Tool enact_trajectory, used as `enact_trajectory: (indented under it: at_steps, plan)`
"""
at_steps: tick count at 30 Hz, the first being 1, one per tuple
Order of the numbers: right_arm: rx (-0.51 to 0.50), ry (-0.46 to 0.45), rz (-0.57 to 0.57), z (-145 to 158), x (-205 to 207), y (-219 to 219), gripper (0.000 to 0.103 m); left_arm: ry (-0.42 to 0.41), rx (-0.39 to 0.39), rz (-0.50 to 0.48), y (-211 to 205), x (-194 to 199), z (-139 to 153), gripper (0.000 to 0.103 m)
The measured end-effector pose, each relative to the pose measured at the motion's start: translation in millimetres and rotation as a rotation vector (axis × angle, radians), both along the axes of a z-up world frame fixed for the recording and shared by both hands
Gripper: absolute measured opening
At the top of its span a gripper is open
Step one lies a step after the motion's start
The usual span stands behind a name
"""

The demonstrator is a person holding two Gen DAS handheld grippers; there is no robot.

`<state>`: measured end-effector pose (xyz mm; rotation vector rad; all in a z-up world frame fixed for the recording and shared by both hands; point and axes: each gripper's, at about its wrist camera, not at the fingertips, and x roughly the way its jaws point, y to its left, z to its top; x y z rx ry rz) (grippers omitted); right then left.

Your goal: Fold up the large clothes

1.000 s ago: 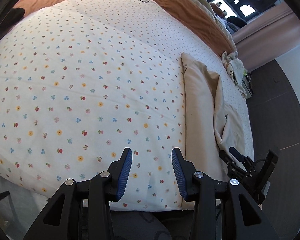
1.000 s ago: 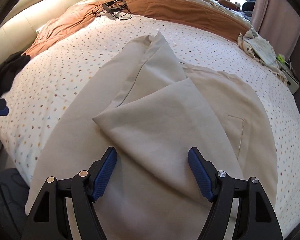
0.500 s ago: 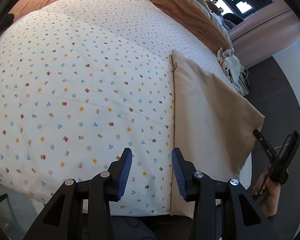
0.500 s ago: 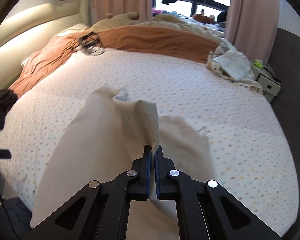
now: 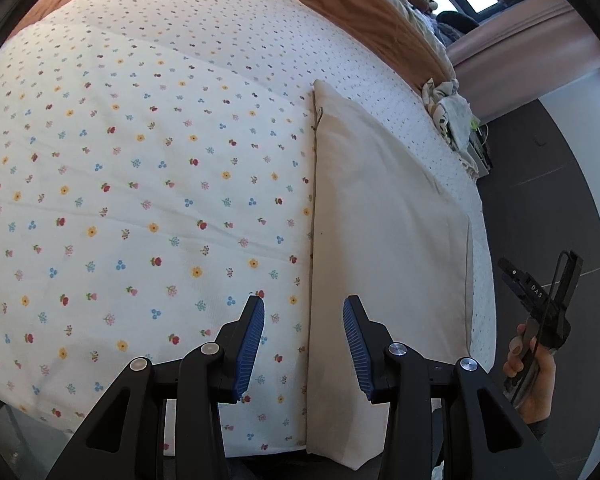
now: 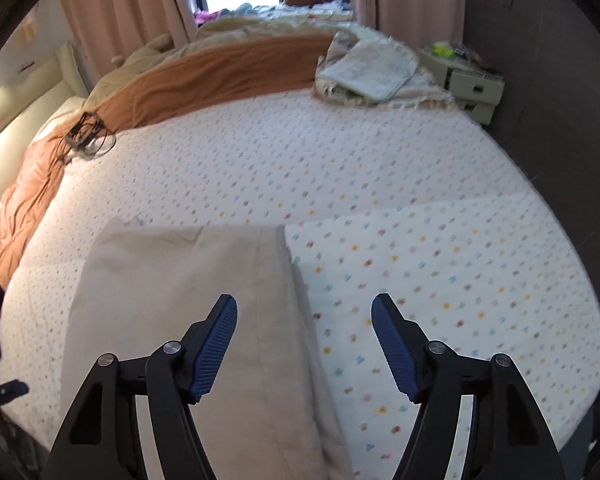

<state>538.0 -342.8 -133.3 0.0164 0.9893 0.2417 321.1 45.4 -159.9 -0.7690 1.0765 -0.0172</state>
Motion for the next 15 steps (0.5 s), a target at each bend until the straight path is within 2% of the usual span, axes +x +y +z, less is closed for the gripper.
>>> enact_trajectory:
  at_steps: [8, 15]
  plan:
    - [0.067, 0.174, 0.025, -67, 38, 7, 0.069, 0.046, -0.002, -0.016, -13, 41, -18, 0.043]
    - [0.159, 0.231, 0.037, -93, 67, 0, 0.069, 0.066, 0.007, -0.03, -24, 84, -30, 0.043]
